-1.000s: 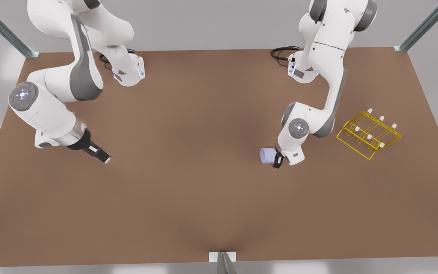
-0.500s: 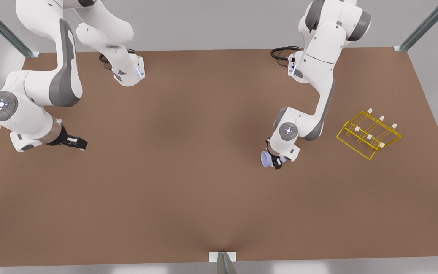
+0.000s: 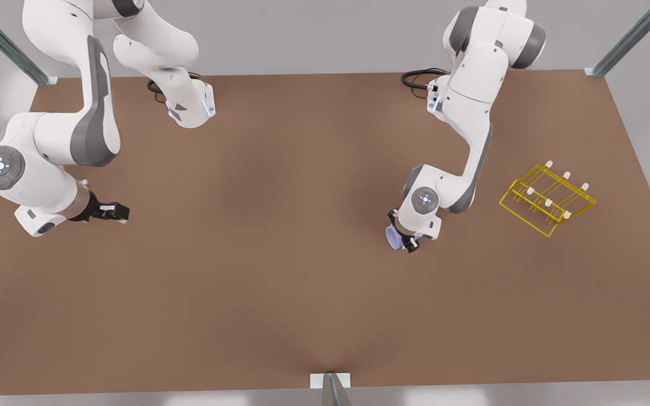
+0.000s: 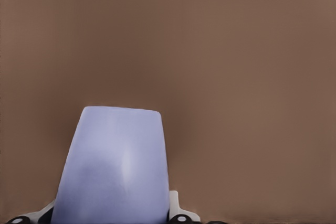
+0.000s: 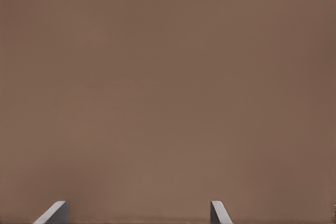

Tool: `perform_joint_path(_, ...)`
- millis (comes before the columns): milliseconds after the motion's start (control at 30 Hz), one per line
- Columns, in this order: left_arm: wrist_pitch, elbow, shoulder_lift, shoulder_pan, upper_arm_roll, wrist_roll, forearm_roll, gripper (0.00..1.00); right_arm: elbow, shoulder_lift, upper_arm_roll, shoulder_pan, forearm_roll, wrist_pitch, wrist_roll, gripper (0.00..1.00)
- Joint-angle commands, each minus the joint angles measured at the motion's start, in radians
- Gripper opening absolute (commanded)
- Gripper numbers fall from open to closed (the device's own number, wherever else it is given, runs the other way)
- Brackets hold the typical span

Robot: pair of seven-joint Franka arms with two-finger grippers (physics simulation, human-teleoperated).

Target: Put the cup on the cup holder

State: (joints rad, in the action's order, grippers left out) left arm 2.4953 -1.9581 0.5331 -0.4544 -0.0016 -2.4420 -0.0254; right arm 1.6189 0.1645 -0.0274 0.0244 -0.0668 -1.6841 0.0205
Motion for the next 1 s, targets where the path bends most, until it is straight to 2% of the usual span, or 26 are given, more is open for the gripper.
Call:
perform_joint_path(0,-0.055,0.007,-0.024,0.002,0.0,-0.169,0.01,0.64,-0.002,0.003,0.0,-0.004,0.002,0.018,-0.155,1.0)
perform_joint_path(67,-0.343,0.199,0.034,-0.004,0.009,-0.17,0.038,0.65,-0.002,0.006,0.0,-0.006,0.002,0.018,-0.155,1.0)
perform_joint_path(133,-0.501,0.26,0.025,-0.023,0.029,-0.173,0.199,0.65,-0.002,0.006,0.0,-0.006,0.002,0.018,-0.158,1.0)
perform_joint_path(200,-0.549,0.269,0.016,-0.225,0.279,-0.137,0.254,0.65,-0.002,0.006,0.0,-0.007,0.002,0.018,-0.16,1.0)
perform_joint_path(233,-0.607,0.262,0.021,-0.367,0.463,-0.016,0.254,0.65,-0.001,0.006,0.0,-0.014,0.002,0.02,-0.162,1.0)
perform_joint_path(267,-0.613,0.248,0.027,-0.453,0.576,0.055,0.254,0.65,-0.002,0.006,0.0,-0.014,0.002,0.032,-0.162,1.0)
perform_joint_path(333,-0.653,0.217,0.099,-0.69,0.913,0.334,0.254,0.65,-0.002,0.006,0.0,-0.014,0.002,0.032,-0.16,1.0)
perform_joint_path(433,-0.653,0.159,0.208,-0.874,1.158,0.572,0.252,0.65,-0.008,0.009,0.001,-0.008,0.002,0.032,-0.152,1.0)
perform_joint_path(500,-0.651,0.117,0.277,-0.946,1.269,0.756,0.252,0.65,-0.014,0.01,0.006,-0.003,0.002,0.034,-0.152,1.0)
perform_joint_path(567,-0.632,0.073,0.375,-0.977,1.325,0.934,0.263,0.65,-0.021,0.013,0.006,-0.011,0.002,0.032,-0.16,1.0)
perform_joint_path(600,-0.606,0.058,0.43,-0.975,1.333,0.959,0.347,0.65,-0.019,0.012,0.006,-0.003,0.002,0.034,-0.157,1.0)
perform_joint_path(667,-0.438,-0.01,0.548,-0.94,1.352,0.96,0.366,0.65,-0.021,0.015,0.006,-0.003,0.002,0.034,-0.154,1.0)
perform_joint_path(767,-0.25,-0.114,0.588,-0.928,1.385,0.989,0.369,0.65,-0.022,0.015,0.006,-0.004,0.002,0.066,-0.151,1.0)
perform_joint_path(967,-0.154,-0.26,0.657,-0.961,1.385,0.991,0.401,0.65,-0.022,0.021,0.003,-0.024,0.002,0.067,-0.165,1.0)
